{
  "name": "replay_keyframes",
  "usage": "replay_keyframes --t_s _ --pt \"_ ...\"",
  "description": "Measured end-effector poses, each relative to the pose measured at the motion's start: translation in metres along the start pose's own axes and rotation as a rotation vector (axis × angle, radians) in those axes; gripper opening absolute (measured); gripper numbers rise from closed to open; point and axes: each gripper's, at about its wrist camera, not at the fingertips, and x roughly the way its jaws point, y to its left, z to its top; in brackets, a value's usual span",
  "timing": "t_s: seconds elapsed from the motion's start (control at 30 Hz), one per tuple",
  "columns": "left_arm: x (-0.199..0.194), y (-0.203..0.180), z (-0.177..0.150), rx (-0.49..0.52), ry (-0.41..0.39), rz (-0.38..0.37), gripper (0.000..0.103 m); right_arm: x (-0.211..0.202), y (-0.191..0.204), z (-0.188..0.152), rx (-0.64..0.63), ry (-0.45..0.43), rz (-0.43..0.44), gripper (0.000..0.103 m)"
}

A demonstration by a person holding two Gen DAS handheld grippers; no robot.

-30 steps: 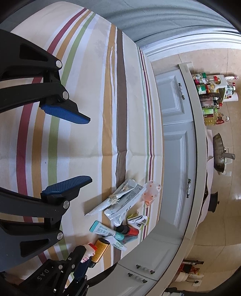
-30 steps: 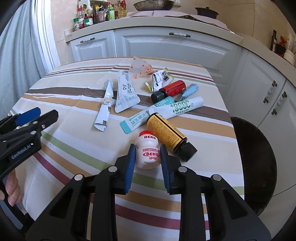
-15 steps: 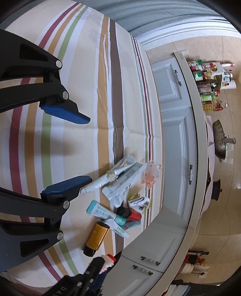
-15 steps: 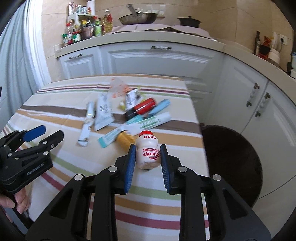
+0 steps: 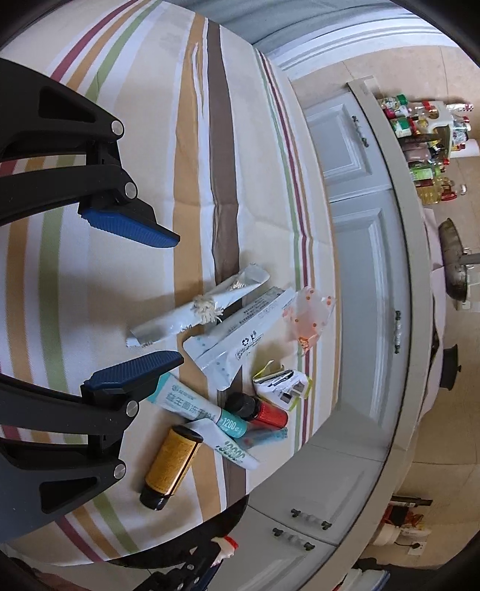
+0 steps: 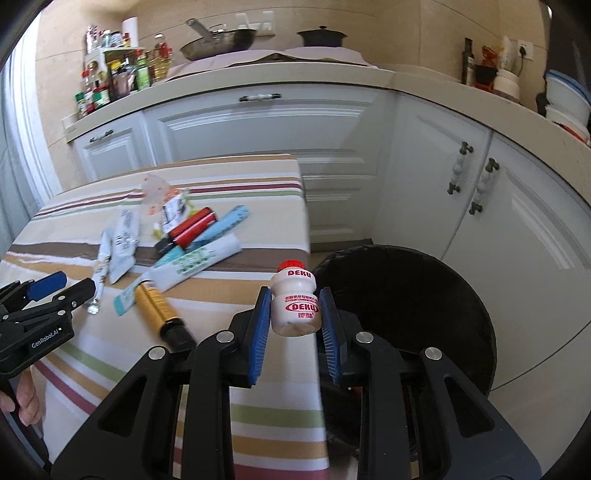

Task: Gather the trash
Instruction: 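Carry the DEKU bottle over the bin with the right gripper while the left gripper grasps a white tube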

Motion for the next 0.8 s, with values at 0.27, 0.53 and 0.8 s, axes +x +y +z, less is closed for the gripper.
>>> replay_keyframes --t_s 0.27,0.53,0.8 --pt "0.013 -0.005 0.0 0.004 0.069 -0.003 0.027 0.008 -0.014 0.0 0.025 0.011 -0.003 0.026" --pt "0.004 0.003 -0.005 -0.012 0.046 -0.019 0.016 0.003 -0.014 -0.001 0.029 0.0 0.001 0.026" --pt "-0.03 0.009 -0.011 -0.011 -0.054 0.003 0.014 -0.016 -0.008 0.0 0.028 -0.037 -0.005 0.026"
